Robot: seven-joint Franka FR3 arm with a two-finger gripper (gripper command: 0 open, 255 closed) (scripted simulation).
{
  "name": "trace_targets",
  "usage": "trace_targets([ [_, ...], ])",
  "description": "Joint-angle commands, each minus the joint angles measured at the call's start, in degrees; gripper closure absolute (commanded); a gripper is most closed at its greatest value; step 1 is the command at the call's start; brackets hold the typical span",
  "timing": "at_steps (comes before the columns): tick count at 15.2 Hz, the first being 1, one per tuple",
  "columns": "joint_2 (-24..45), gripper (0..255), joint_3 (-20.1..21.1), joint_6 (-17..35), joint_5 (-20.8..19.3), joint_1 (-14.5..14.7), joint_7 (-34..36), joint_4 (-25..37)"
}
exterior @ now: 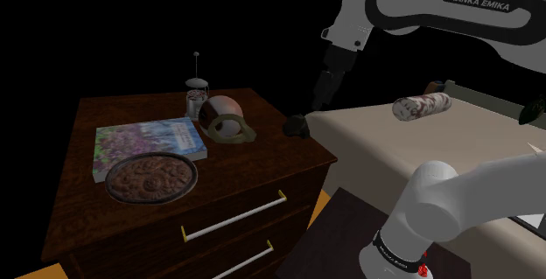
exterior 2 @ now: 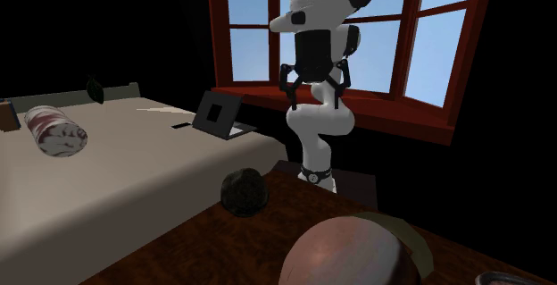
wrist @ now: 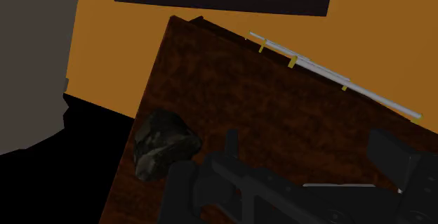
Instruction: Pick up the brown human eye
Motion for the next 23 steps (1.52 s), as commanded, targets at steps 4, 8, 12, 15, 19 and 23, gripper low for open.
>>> trace_targets([
  [4, 4.49, 0, -1.42, 6.02, -0.67, 1.91, -7.27, -0.45],
  [8, 11.27, 0, -3.05, 13.44, -0.92, 4.56, -16.76, 0.32],
  [12, 18.58, 0, -4.27, 19.9, -0.41, 7.23, -26.12, 2.5],
  [15, 24.19, 0, -4.82, 24.02, 0.42, 9.15, -33.1, 4.92],
  [19, 31.6, 0, -5.01, 28.51, 1.96, 11.5, -42.27, 8.99],
  [23, 33.08, 0, -4.94, 31.29, 2.45, 11.79, -43.88, 7.8],
])
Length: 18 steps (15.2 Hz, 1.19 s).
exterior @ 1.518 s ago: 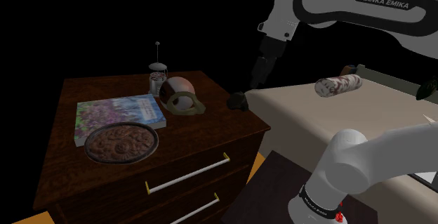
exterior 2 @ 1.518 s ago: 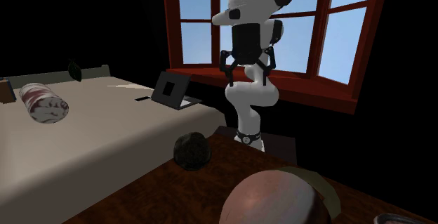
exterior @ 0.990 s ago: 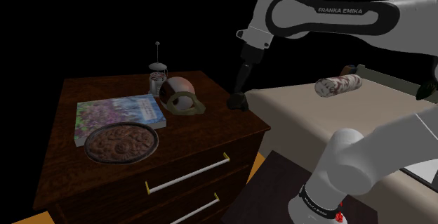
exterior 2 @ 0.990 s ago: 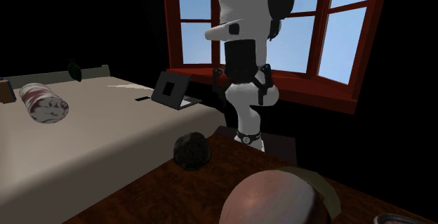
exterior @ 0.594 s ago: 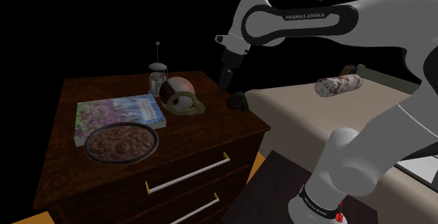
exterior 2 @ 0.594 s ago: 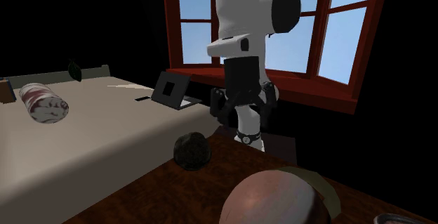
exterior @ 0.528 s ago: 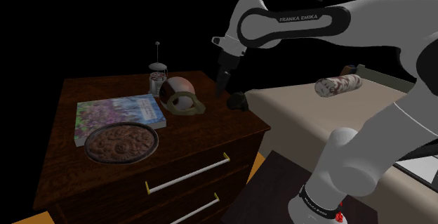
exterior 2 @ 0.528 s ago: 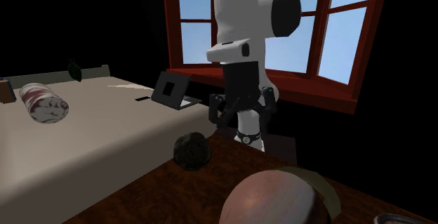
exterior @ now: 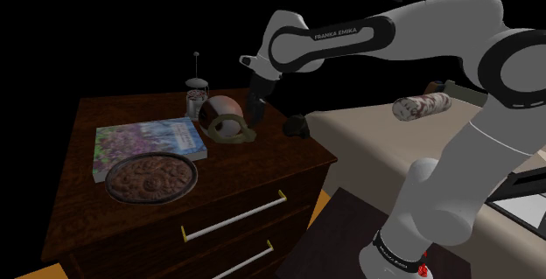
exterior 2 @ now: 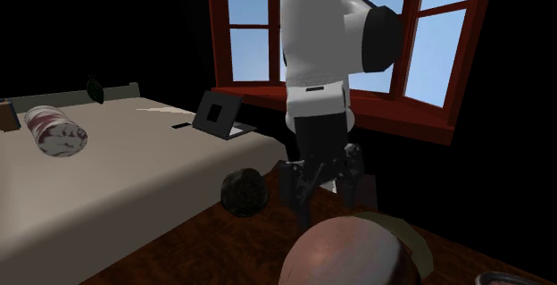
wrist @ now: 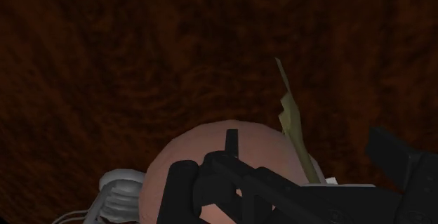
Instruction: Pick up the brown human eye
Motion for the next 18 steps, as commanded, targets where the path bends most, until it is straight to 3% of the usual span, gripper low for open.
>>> trace_targets([
  [1, 0.43, 0, 0.05, 1.48, 0.2, 0.11, -0.44, -0.99],
  [6, 1.22, 0, 0.05, 4.19, 0.56, 0.19, -0.96, -2.94],
  [7, 1.35, 255, 0.11, 4.19, 0.56, 0.23, -0.86, -2.8],
  [18, 0.75, 255, 0.05, 2.68, 0.35, 0.14, -0.66, -1.88],
])
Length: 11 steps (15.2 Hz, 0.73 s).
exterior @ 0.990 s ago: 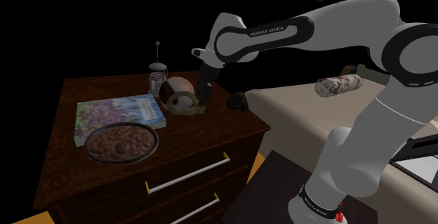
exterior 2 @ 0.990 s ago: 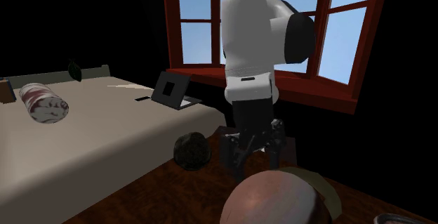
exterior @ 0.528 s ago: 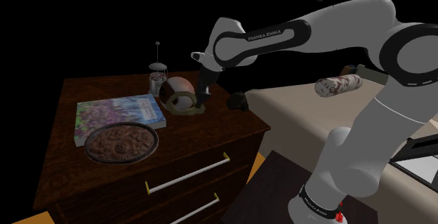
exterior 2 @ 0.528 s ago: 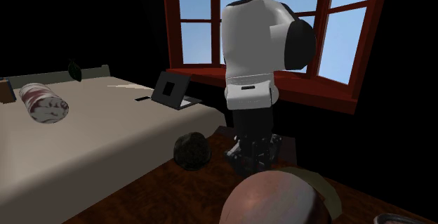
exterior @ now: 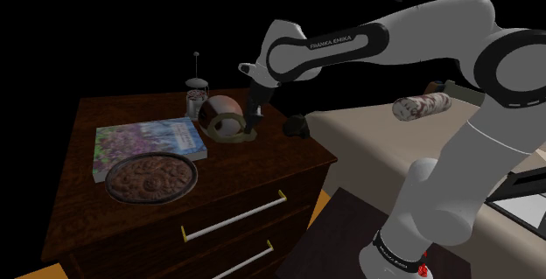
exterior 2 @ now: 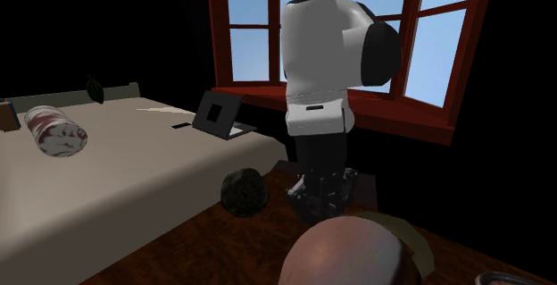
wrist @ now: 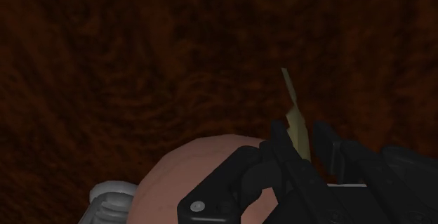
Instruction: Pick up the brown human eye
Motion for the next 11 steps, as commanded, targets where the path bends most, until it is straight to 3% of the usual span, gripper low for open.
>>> trace_targets([
  [1, -0.43, 255, 0.02, -1.43, -0.2, -0.02, 0.34, 1.02],
  [11, -1.88, 255, -0.01, -8.99, -0.98, -0.18, 1.63, 7.22],
])
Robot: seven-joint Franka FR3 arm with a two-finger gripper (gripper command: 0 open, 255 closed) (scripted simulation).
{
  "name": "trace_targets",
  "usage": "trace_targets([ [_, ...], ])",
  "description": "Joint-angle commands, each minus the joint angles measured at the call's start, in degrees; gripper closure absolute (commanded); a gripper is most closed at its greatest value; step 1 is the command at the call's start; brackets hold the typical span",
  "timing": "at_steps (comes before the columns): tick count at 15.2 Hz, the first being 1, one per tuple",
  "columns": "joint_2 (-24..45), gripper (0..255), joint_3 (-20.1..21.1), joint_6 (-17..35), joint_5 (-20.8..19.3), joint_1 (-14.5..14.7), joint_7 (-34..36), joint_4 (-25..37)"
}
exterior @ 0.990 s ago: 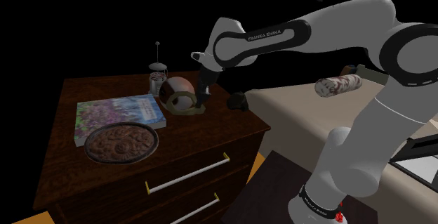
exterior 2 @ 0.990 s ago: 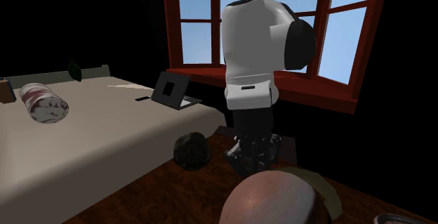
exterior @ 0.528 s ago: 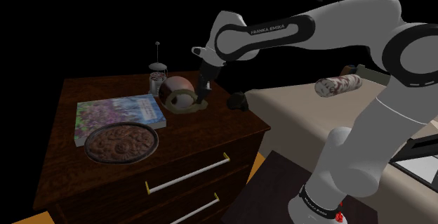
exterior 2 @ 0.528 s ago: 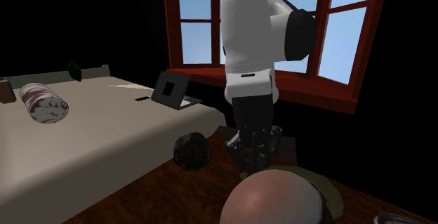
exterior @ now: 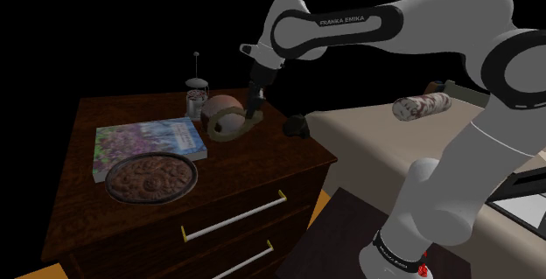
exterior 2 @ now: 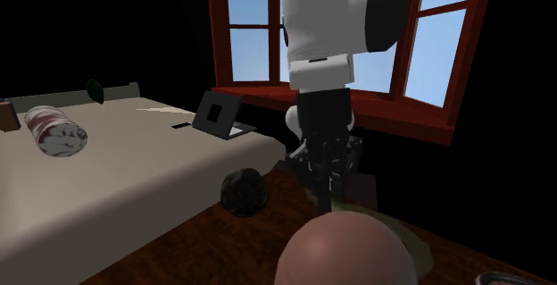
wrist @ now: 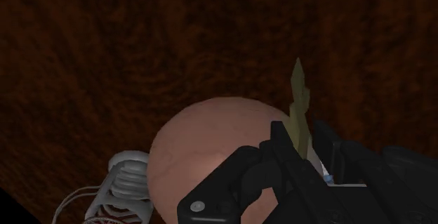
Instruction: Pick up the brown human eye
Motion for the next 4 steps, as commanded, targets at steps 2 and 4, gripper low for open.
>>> trace_targets([
  [2, -0.24, 255, -0.06, -2.36, -0.19, -0.07, 0.31, 2.25],
  [4, -0.25, 255, -0.06, -2.48, -0.2, -0.07, 0.33, 2.36],
])
